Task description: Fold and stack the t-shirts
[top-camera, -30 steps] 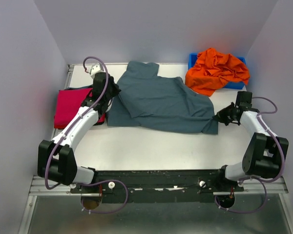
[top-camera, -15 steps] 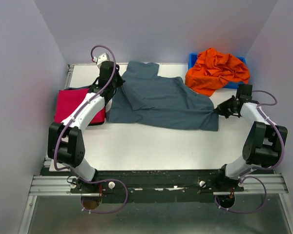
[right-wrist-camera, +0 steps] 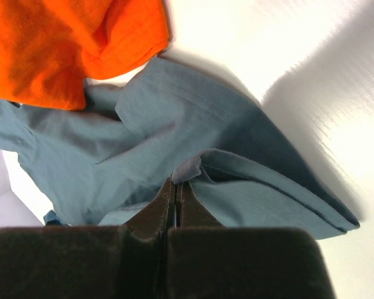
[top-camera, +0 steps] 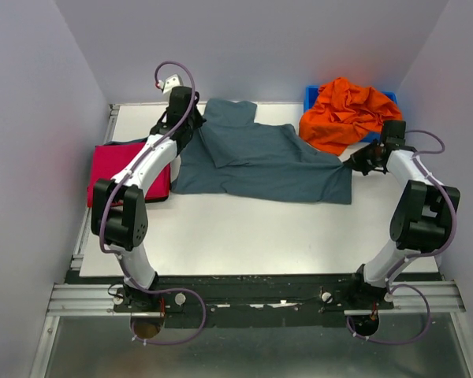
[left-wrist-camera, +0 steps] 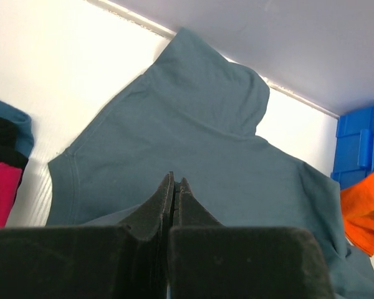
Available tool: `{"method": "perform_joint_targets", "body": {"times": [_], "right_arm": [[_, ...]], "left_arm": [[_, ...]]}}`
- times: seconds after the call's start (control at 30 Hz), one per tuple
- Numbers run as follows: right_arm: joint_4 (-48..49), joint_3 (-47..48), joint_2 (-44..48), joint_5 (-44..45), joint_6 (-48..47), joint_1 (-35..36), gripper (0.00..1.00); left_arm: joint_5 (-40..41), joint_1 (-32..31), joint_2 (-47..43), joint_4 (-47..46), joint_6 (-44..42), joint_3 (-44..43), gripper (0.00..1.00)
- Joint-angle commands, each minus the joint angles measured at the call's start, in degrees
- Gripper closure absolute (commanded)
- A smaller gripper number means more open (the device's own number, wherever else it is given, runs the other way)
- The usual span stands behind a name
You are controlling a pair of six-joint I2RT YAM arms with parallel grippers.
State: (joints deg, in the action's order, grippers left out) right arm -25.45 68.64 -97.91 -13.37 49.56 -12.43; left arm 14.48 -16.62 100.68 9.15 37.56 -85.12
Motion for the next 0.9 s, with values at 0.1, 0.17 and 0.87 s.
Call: {"method": "perform_joint_targets", "body": {"times": [0.1,0.17,0.87], "right_arm": [[-2.15,4.92,-4.39,0.18,0.62,0.39,0.99],[-2.32,5.8,-5.45,-0.26,0.62,0.47,0.99],[7.25,-28.11,18.53,6.77,6.77,0.91,0.48]], "left_arm": [[0.72,0.27,6.36,2.01,-1.17,-8.47,1.0],[0.81,0.62,7.85,2.45,-1.17,-9.88,1.0],[-8.59,2.21,0.94,1.94,2.51,-2.53,0.09]]}}
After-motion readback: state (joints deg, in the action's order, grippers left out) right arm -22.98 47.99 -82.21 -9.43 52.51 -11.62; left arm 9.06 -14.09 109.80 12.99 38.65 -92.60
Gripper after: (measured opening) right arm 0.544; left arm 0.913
